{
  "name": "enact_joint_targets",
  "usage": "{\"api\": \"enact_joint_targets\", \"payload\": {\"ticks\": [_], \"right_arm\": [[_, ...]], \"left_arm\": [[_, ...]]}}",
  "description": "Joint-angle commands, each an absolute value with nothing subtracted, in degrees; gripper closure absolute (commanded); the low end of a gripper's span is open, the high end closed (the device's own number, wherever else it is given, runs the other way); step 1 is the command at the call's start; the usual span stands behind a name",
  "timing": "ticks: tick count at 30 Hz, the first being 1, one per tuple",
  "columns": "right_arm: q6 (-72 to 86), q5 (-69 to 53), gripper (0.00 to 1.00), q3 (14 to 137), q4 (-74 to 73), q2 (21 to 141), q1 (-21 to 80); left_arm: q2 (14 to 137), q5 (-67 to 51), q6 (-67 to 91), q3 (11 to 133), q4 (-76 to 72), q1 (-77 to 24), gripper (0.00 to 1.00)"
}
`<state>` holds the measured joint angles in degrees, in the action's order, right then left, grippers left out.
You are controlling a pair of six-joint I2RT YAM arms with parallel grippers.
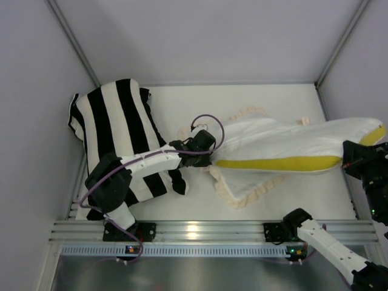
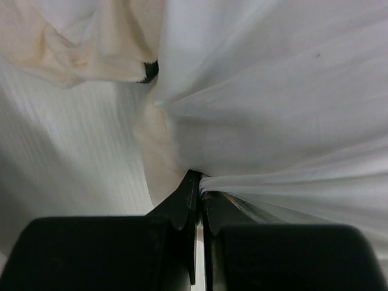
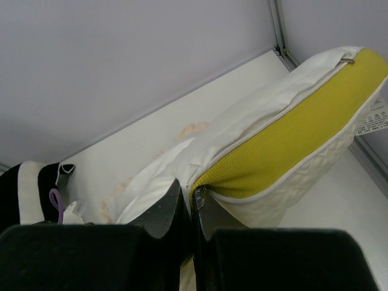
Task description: Remove the pillowcase from the pillow
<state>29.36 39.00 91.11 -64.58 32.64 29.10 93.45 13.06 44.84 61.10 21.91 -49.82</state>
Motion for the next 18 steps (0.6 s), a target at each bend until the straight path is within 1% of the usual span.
{"api": "enact_joint_targets", "payload": {"ticks": [1,3,6,9,11,12,13,14,15,16,18], "right_arm": [[28.9,41.2,1.00,91.9,-55.5,30.5,29.4],[30.1,37.9,1.00,88.1,-55.7,30.7,29.4],[32.4,31.4,1.00,83.3,-56.3,31.4,29.4],[34.9,23.4,1.00,78.2,-54.9,31.1,29.4],[35.2,19.0,1.00,73.7,-53.5,31.2,29.4],[34.8,15.9,1.00,72.0,-52.7,32.2,29.4],[34.2,8.3,1.00,68.2,-50.3,32.7,29.4],[33.3,4.3,1.00,66.2,-49.0,34.3,29.4],[33.4,0.4,1.00,64.2,-47.5,34.9,29.4],[33.5,-7.7,1.00,59.5,-43.4,35.3,29.4],[34.5,-17.3,1.00,54.6,-38.1,35.2,29.5]], "left_arm": [[97.9,17.3,43.1,67.1,28.3,-46.1,1.00],[99.5,16.2,42.3,69.8,28.3,-44.3,1.00],[102.8,13.5,41.6,75.0,28.6,-38.4,1.00],[105.5,7.1,41.8,80.4,28.5,-30.3,1.00],[106.6,2.9,40.8,83.6,28.6,-28.7,1.00],[107.2,1.9,40.3,86.5,29.0,-27.8,0.88],[107.3,1.2,39.2,88.1,29.4,-27.7,0.73],[107.2,1.4,38.7,89.5,30.2,-27.7,0.54],[106.4,2.0,38.1,91.6,31.0,-27.7,0.39],[105.9,3.1,37.1,92.4,33.0,-27.7,0.25],[103.0,9.3,36.7,93.3,35.8,-27.8,0.20]]}}
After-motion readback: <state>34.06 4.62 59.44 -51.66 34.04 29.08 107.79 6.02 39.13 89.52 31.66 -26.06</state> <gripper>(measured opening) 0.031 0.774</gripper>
